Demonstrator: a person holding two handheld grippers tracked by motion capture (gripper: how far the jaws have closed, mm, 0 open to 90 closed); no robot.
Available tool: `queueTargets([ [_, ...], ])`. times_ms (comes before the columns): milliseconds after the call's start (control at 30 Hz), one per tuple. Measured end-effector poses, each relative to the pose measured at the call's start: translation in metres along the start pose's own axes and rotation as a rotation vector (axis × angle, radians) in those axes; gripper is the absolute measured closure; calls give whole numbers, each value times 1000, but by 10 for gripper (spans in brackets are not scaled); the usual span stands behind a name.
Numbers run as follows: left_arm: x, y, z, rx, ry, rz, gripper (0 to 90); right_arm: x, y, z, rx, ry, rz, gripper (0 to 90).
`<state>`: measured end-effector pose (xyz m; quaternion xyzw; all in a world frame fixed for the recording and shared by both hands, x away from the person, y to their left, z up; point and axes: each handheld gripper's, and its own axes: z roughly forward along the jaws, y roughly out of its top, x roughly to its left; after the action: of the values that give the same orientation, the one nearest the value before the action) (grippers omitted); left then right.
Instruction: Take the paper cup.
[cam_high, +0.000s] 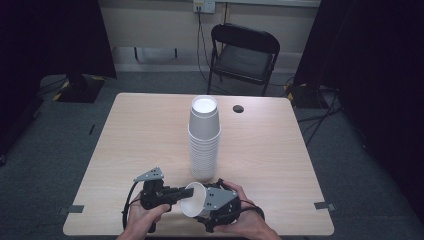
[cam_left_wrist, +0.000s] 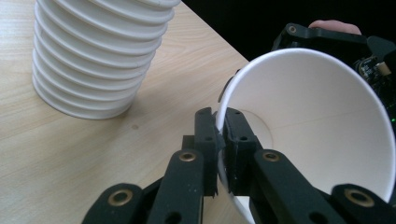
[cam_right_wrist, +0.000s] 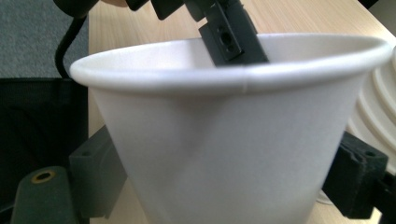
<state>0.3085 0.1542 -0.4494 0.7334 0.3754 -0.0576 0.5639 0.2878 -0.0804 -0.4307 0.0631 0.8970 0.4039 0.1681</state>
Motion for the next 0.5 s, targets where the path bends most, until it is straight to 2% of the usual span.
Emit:
queueTargets([
  [100, -1, 0, 1, 5, 14, 10, 848, -1, 0, -1, -10, 11, 21, 142],
  [233, -3, 1, 2, 10, 33, 31, 849, 0, 0, 1, 2, 7, 26, 137],
  [333, -3, 0, 1, 10, 26, 28, 849, 0, -1, 1, 2, 7, 29, 141],
  [500, -4, 2, 1, -16, 19, 34, 842, -2, -2, 1, 2, 16, 45, 147],
])
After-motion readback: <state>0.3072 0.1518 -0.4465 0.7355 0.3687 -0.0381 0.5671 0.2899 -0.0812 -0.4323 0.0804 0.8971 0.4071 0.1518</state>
